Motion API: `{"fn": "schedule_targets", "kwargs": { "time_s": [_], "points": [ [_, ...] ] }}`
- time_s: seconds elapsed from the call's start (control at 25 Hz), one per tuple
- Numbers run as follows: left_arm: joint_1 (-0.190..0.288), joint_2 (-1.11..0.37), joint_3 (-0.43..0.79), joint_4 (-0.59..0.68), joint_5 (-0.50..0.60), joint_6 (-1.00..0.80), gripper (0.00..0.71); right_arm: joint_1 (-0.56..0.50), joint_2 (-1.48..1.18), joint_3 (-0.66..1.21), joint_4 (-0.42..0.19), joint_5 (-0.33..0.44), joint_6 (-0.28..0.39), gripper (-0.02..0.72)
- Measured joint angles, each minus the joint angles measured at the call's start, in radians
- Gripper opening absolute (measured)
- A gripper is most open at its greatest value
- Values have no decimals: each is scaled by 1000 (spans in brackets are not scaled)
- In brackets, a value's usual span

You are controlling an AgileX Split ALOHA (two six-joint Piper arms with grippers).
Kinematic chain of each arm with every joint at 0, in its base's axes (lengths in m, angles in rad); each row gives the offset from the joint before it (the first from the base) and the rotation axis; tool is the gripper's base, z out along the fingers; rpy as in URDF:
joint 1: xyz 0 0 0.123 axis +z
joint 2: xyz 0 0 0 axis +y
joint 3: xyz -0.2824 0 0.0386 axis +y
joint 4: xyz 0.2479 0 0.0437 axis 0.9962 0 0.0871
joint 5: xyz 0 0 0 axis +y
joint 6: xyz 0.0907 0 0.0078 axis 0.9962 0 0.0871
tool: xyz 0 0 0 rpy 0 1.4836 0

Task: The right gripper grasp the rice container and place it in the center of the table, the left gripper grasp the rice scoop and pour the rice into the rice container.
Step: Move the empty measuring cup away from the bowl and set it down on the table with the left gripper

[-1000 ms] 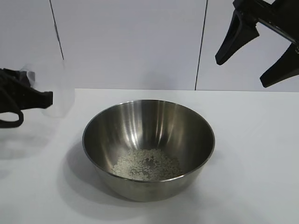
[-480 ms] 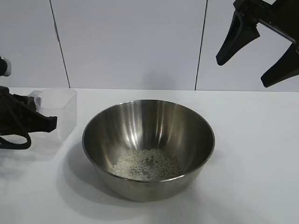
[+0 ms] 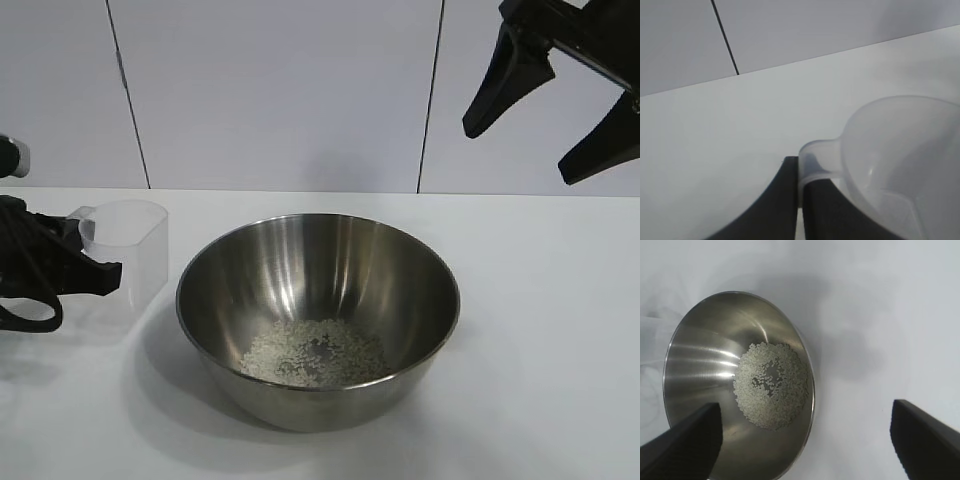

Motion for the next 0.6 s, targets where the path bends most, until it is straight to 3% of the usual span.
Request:
{"fn": "schedule_targets", "kwargs": {
  "time_s": [0.6],
  "points": [
    [0,45,0,-19,-3,-2,9,0,0,0,0,0,0,631]
  ]
}}
